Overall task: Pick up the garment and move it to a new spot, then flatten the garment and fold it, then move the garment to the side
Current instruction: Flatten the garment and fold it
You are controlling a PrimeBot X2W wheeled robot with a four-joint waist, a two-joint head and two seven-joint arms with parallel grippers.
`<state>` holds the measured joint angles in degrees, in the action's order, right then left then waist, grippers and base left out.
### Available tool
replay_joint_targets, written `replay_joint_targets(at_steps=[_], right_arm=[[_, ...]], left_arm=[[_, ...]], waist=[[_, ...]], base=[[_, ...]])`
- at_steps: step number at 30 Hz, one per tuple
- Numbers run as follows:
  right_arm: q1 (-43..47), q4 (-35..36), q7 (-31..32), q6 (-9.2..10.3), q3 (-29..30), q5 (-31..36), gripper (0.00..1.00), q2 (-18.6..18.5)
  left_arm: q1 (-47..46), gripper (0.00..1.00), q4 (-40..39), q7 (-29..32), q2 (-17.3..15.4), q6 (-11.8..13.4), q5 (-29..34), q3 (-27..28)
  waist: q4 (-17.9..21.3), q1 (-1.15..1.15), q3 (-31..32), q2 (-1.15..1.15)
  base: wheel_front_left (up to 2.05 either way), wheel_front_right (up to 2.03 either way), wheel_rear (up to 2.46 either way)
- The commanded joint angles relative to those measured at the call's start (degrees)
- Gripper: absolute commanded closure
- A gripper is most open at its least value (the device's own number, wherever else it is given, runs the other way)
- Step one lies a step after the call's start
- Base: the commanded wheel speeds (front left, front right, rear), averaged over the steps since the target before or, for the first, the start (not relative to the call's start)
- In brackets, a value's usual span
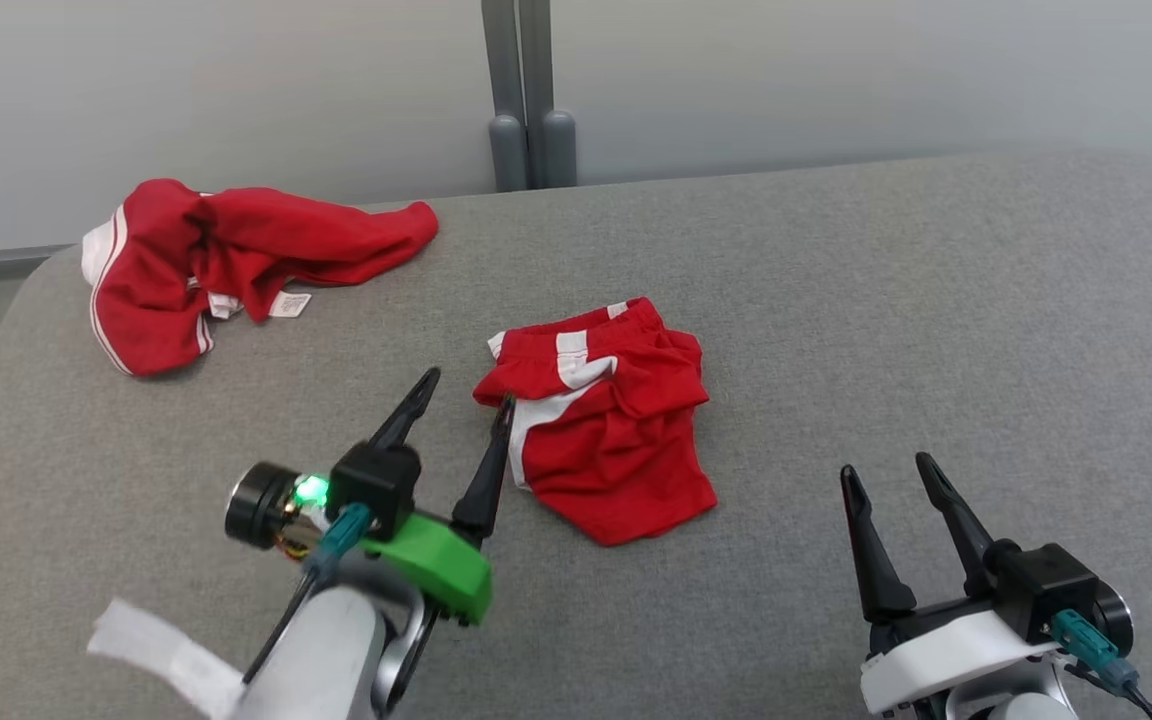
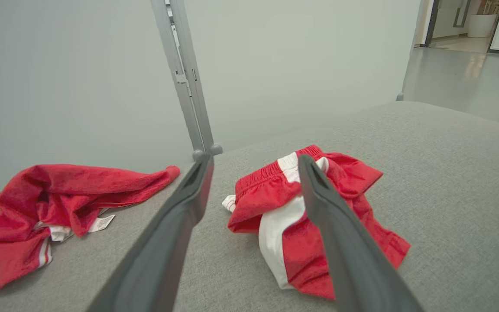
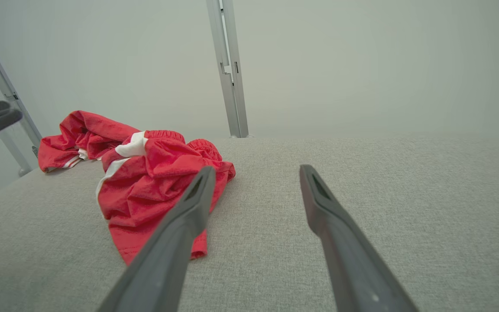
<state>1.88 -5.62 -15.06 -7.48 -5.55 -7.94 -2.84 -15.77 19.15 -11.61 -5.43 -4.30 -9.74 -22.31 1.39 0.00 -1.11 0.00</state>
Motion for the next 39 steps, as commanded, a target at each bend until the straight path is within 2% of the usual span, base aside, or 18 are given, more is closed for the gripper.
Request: replay_joint_targets(at_steps=[1, 13, 18, 25, 26, 29, 30, 31, 34, 39], right_arm=[[-0.91, -0.06, -0.18, -0.02, -0.29, 0.25, 0.00, -0.08], [-4.01, -0.18, -0.18, -0.02, -2.21, -0.01, 0.00, -0.08], [-4.86, -0.40, -0.18, -0.02, -2.55, -0.27, 0.00, -0.07], [-5.45, -0.84, -0.18, -0.02, -2.62, -0.65, 0.00, -0.08], [-5.44, -0.89, -0.18, -0.02, -2.60, -0.61, 0.00, -0.08], [-5.43, -0.96, -0.18, -0.02, -2.28, -0.67, 0.00, -0.08], [-5.41, -0.91, -0.18, -0.02, -2.20, -0.70, 0.00, -0.08], [-5.36, -0.84, -0.18, -0.02, -2.08, -0.75, 0.00, -0.08], [-5.22, -0.65, -0.18, -0.02, -1.92, -0.88, 0.00, -0.08], [-4.58, -0.66, -0.18, -0.02, -1.42, -0.88, 0.00, -0.08]], left_arm=[[-3.11, 0.00, 1.33, 0.99, 0.22, -0.67, 0.91, -1.12], [-21.00, 0.00, 15.59, 8.38, 1.22, -2.76, 2.35, -8.83], [-25.49, 0.00, 21.13, 11.33, 1.58, -3.15, 1.45, -11.70], [-28.60, 0.00, 27.76, 16.56, 0.39, -3.15, 0.27, -16.98], [-28.66, 0.03, 28.40, 17.20, 0.13, -3.16, -0.17, -17.86], [-28.76, 0.57, 29.31, 18.30, -0.36, -3.17, -2.29, -20.42], [-28.85, 0.71, 29.39, 18.20, -0.56, -3.17, -2.99, -20.99], [-29.03, 0.98, 29.32, 17.76, -0.82, -3.17, -3.56, -21.53], [-29.11, 1.00, 28.55, 15.86, -1.08, -3.18, -5.51, -22.03], [-27.99, 1.00, 25.81, 11.29, 0.22, -3.17, -9.90, -19.64]], waist=[[1.40, 0.00, -1.37, 0.00], [6.26, 0.00, -6.88, 0.00], [7.40, 0.00, -8.12, 0.00], [8.09, 0.00, -8.52, 0.00], [8.08, 0.00, -8.50, 0.00], [7.84, 0.00, -8.37, 0.00], [7.71, 0.00, -8.32, 0.00], [7.54, 0.00, -8.25, 0.00], [6.96, 0.00, -7.90, 0.00], [5.69, 0.00, -6.93, 0.00]], base=[[0.00, 0.00, 0.00], [0.00, 0.00, 0.00], [0.00, 0.00, 0.00], [0.00, 0.00, 0.00], [0.00, 0.00, 0.00], [0.00, 0.00, 0.00], [0.00, 0.00, 0.00], [0.00, 0.00, 0.00], [0.00, 0.00, 0.00], [0.00, 0.00, 0.00]])
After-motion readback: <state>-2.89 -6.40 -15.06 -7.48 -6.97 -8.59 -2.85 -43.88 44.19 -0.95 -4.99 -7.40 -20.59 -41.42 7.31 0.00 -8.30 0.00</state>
